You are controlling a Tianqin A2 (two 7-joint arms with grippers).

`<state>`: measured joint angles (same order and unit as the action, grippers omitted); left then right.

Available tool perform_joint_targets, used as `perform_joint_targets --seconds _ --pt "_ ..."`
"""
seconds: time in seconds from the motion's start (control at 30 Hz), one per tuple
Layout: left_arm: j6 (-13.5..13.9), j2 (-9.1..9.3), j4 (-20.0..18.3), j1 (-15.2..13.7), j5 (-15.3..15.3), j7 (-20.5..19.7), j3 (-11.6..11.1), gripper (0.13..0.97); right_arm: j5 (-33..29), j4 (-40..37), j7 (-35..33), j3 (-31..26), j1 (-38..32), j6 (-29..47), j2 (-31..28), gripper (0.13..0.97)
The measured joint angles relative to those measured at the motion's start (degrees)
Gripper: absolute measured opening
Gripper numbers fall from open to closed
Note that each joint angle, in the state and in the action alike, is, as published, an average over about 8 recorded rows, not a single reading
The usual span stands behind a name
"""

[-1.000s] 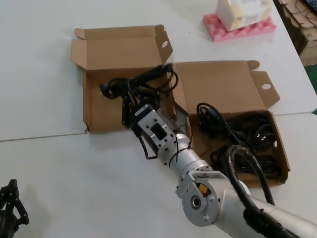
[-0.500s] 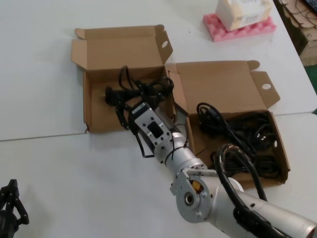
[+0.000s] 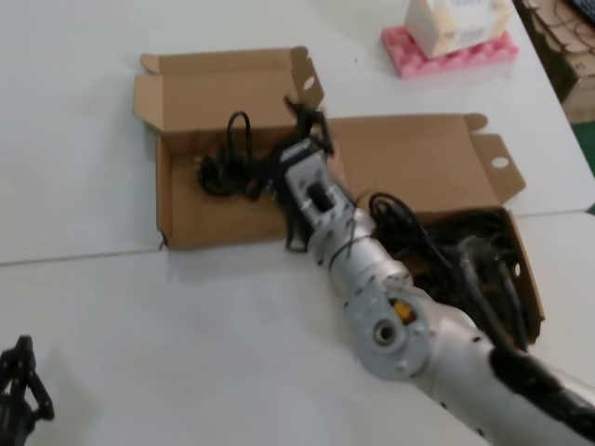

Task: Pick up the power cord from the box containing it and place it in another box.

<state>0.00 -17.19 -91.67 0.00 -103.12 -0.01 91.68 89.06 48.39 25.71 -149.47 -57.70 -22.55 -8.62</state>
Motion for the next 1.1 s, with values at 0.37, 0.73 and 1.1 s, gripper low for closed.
perform_joint_targets --seconds 0.37,0.73,1.1 --pt "0.0 0.00 0.0 0.0 0.0 0.0 0.0 0.163 0.5 18.8 0.0 13.9 4.6 3.8 -7.1 0.842" --pt "0.0 0.00 0.0 0.0 0.0 0.0 0.0 0.163 0.8 28.0 0.0 25.7 8.2 8.4 -9.1 0.925" --pt "0.0 0.00 0.0 0.0 0.0 0.0 0.0 0.193 1.9 29.5 0.0 30.0 12.2 10.6 -8.9 0.966"
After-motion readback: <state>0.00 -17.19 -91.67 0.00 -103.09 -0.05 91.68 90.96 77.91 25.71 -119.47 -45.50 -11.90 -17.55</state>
